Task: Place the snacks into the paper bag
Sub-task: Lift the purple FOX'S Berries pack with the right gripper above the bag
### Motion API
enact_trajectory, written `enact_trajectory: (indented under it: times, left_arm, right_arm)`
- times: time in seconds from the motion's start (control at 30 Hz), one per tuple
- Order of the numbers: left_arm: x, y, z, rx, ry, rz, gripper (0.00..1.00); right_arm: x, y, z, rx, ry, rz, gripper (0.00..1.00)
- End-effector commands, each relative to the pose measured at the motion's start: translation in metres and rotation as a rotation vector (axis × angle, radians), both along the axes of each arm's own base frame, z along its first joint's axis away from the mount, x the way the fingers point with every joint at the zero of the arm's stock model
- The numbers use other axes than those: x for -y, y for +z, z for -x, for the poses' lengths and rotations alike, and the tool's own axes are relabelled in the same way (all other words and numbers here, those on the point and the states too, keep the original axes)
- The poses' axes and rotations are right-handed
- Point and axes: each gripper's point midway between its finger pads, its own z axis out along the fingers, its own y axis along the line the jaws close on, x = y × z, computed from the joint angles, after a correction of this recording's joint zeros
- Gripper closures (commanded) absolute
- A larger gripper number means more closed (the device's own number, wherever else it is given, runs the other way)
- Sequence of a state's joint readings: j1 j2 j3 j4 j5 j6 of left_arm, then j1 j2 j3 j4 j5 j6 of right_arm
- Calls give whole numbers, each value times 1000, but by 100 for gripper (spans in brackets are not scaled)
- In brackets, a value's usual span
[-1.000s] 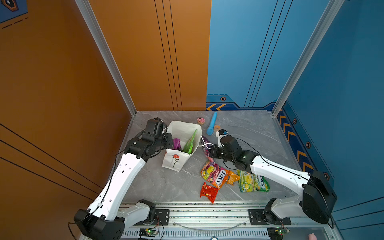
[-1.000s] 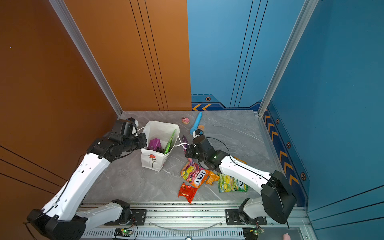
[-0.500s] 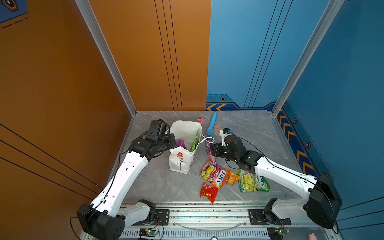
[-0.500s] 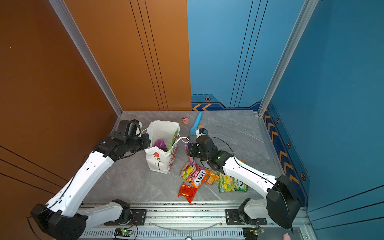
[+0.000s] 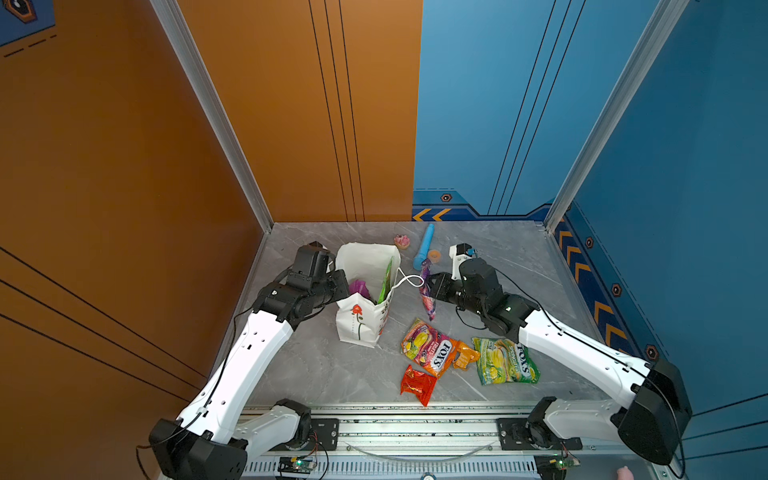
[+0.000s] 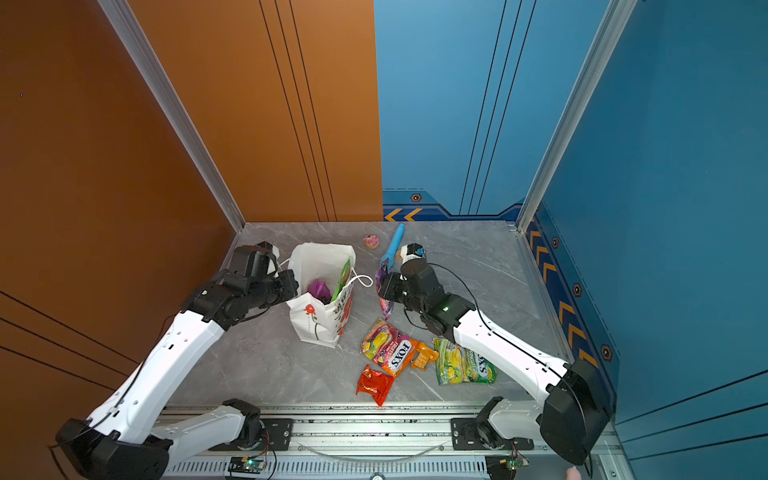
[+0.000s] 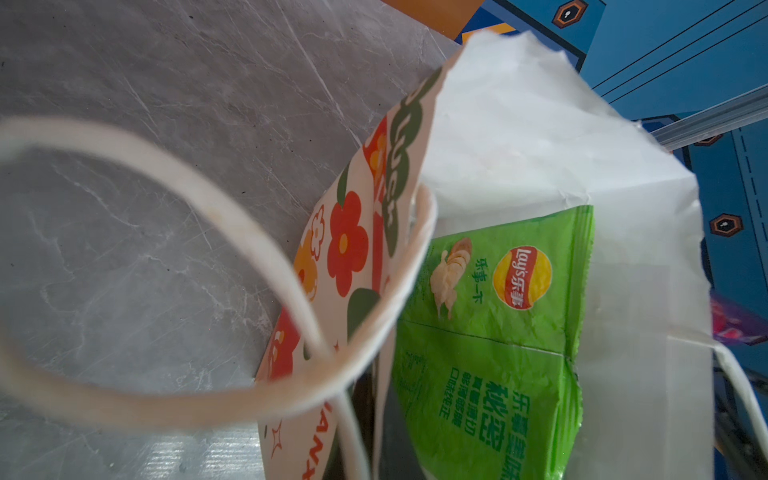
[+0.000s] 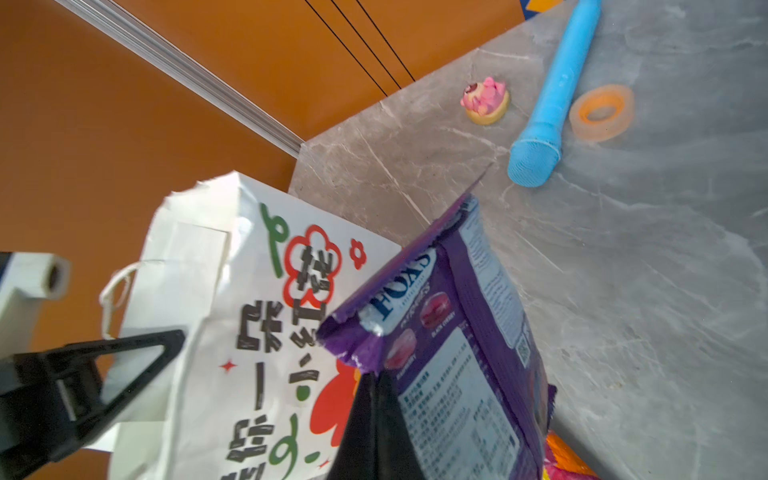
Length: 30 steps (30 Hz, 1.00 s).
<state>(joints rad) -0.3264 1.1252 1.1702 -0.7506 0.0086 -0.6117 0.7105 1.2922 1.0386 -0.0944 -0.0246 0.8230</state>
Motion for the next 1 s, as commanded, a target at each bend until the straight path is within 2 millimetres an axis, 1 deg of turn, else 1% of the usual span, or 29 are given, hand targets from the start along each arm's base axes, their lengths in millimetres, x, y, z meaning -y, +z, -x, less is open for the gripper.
enact_trajectory:
  times: [0.0,0.17,0.33,0.37,0.63,0.67,0.77,0.8,0.83,0.87,0.97]
  left_arm:
    - [-2,15,-6,71,19,25,100]
    - [-1,18,-5,76,16,34,100]
    - [1,20,-4,79,8,45,100]
    - [3,21,-3,80,4,50,100]
    - [10,25,-1,84,-23,65,100]
    - [11,25,-1,83,-27,67,100]
    - [13,25,-1,80,-37,72,100]
    - [14,25,-1,78,-39,75,100]
    - [15,26,-2,78,-42,76,100]
    - [16,25,-2,76,-45,77,100]
    - [19,27,-2,76,-54,81,100]
  right_arm:
    - [15,58,-16,122,-57,-33,100]
    - [16,96,-27,181,-68,-42,100]
    - [11,133,-35,243,-62,-53,100]
    - [9,144,-37,261,-58,-59,100]
    - [-10,204,-35,365,-19,-94,100]
    - [-22,210,-28,377,10,-104,100]
    - [-38,227,-19,408,46,-118,100]
    - [-44,231,-17,415,60,-119,100]
    - [-52,230,-14,413,78,-112,100]
    - [-56,244,-10,437,89,-130,100]
    - [-77,252,1,454,138,-129,100]
